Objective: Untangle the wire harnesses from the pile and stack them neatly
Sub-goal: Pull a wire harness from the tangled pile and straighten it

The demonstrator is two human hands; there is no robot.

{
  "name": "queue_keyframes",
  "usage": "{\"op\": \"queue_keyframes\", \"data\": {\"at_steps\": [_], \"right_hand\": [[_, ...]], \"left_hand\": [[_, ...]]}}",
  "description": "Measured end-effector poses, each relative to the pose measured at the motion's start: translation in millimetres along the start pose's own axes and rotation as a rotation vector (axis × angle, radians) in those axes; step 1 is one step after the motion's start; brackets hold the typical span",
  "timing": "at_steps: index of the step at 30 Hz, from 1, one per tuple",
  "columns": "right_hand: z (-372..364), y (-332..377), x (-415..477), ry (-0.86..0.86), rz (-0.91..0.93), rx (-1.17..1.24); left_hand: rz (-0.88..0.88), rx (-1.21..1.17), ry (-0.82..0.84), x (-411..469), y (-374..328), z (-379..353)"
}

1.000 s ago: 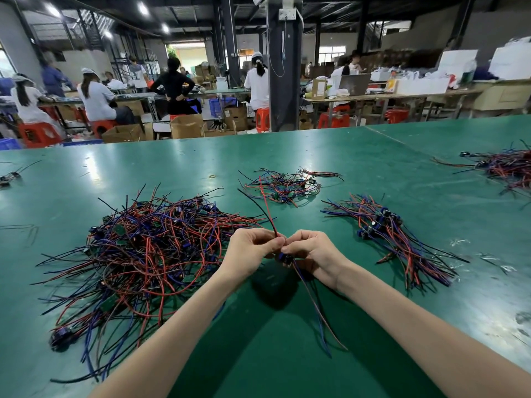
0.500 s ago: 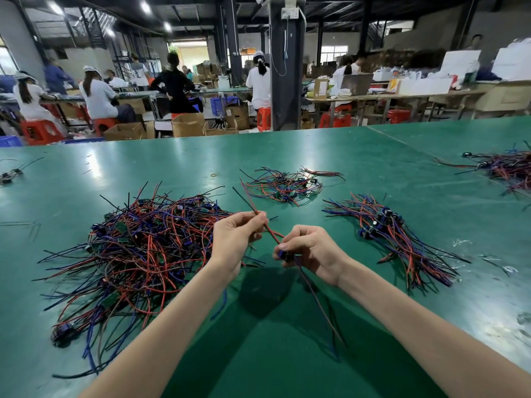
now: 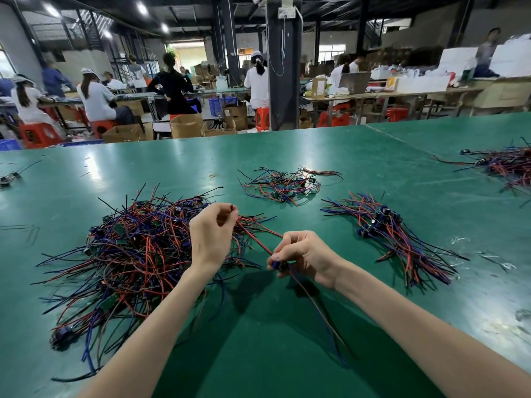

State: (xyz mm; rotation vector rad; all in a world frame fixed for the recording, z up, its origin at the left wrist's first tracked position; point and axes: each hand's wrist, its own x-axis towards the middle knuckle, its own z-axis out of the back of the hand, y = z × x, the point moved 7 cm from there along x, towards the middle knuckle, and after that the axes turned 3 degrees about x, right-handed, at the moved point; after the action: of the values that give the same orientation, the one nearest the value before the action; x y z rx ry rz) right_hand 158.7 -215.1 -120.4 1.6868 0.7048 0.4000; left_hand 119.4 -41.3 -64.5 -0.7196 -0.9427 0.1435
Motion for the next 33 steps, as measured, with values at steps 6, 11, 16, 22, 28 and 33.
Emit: {"op": "queue_keyframes", "data": {"at_steps": [6,11,16,22,28,33], "right_hand": [[2.6,-2.7,0.7,-0.009,-0.021,-0.005],[3.8,-1.1,1.3,-0.012,-0.018,-0.004],[3.0,-0.9,1.4,0.001,-0.012,-0.014],[5.8,-1.1,1.9,-0.005,-0.019,-0.029],[8.7,-2.9,2.3,-0.006,-0.045,-0.032],[9.1,-5.2,3.3,0.0,-0.055,-0.028]], "left_hand": [[0.074,-0.014,-0.051,0.8,4.6,4.9],[0.509,-0.338,-0.002,-1.7,33.8,-5.5],[0.863,-0.811,-0.014,-8.3,38.9,-17.4],[1.107,-1.181,0.158,-17.8,28.5,-36.6],[1.041,-1.124,0.182,-15.0,28.4,-36.3],[0.998,-1.07,0.163,-14.4,30.4,-35.6]]}}
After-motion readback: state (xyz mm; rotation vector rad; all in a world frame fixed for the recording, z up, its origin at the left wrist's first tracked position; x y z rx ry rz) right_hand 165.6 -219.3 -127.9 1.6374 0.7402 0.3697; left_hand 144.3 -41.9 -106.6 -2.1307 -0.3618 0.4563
